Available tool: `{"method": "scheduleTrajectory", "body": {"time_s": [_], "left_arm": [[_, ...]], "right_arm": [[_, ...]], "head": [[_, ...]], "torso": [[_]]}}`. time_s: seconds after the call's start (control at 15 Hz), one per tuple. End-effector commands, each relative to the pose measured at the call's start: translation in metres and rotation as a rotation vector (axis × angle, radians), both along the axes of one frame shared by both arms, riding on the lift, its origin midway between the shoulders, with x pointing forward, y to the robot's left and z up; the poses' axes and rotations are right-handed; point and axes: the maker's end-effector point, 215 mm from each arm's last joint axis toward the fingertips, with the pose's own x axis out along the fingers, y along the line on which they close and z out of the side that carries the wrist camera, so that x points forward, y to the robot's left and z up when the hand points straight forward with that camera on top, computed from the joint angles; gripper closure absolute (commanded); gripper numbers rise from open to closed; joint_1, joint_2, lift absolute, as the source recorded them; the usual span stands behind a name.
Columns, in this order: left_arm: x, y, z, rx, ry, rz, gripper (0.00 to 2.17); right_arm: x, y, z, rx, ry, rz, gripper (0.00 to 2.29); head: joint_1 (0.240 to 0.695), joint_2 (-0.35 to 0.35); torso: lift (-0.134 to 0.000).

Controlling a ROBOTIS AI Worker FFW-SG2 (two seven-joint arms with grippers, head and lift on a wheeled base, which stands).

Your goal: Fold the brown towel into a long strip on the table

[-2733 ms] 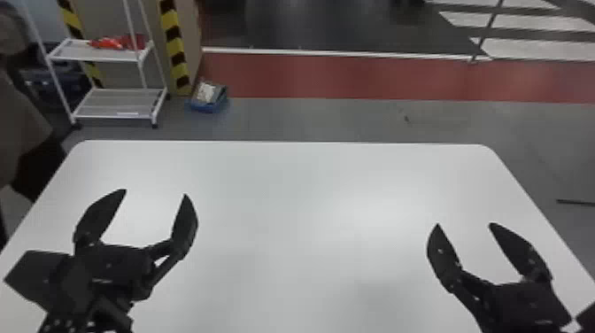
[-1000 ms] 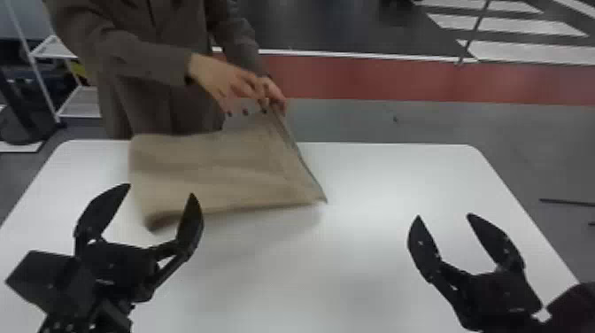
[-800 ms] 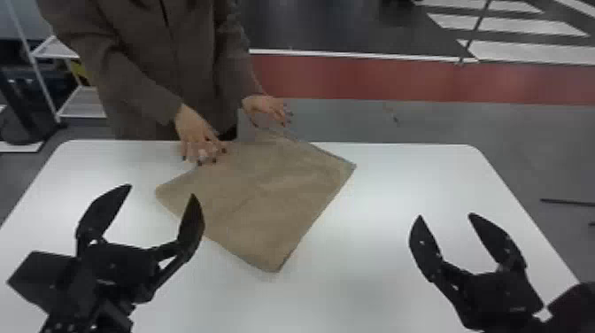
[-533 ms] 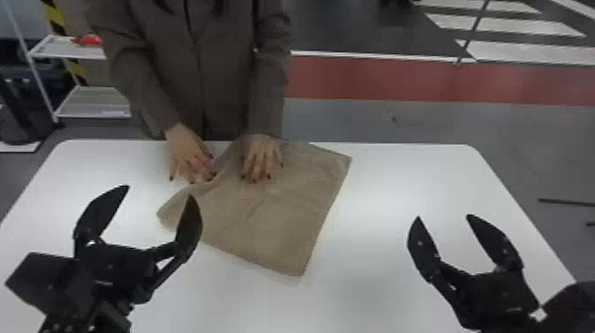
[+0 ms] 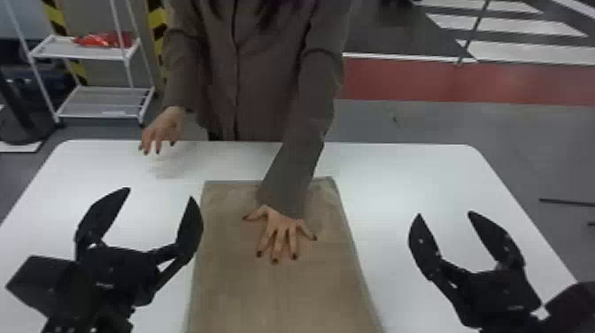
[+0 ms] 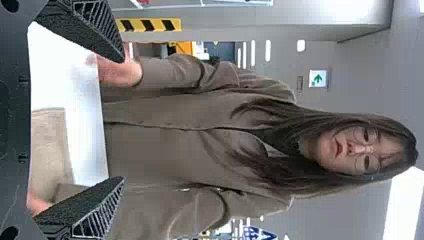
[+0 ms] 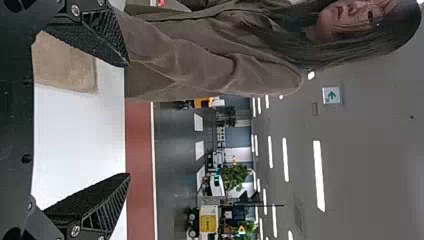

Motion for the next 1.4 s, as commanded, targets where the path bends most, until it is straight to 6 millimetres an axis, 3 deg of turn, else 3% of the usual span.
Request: {"method": "scheduleTrajectory", "body": {"time_s": [0.0,0.53,0.87,1.07,1.33], "left_arm": [[-0.001,-0.001,-0.004,-0.001,0.006,-0.002,0.03],[0.003,-0.003,-0.019,0.003,0.025,-0.007,0.04],[0.013,-0.025,-0.032,-0.006,0.040,-0.049,0.04],[0.037,-0.043,-0.053,0.006,0.065,-0.079,0.04],[0.070,-0.037,-0.077,0.026,0.122,-0.069,0.16]], "right_arm": [[-0.001,-0.001,-0.002,-0.001,0.003,-0.001,0.11],[-0.002,-0.003,-0.003,-0.001,0.007,-0.006,0.11],[0.002,-0.003,-0.011,-0.009,0.018,-0.007,0.11],[0.008,-0.004,-0.020,-0.014,0.027,-0.007,0.11],[0.031,0.014,-0.032,-0.023,0.054,0.042,0.11]], "head": [[0.695,-0.109],[0.695,-0.114],[0.695,-0.127],[0.695,-0.148],[0.695,-0.155]], "torso": [[-0.111],[-0.111],[-0.111],[-0.111],[-0.111]]}}
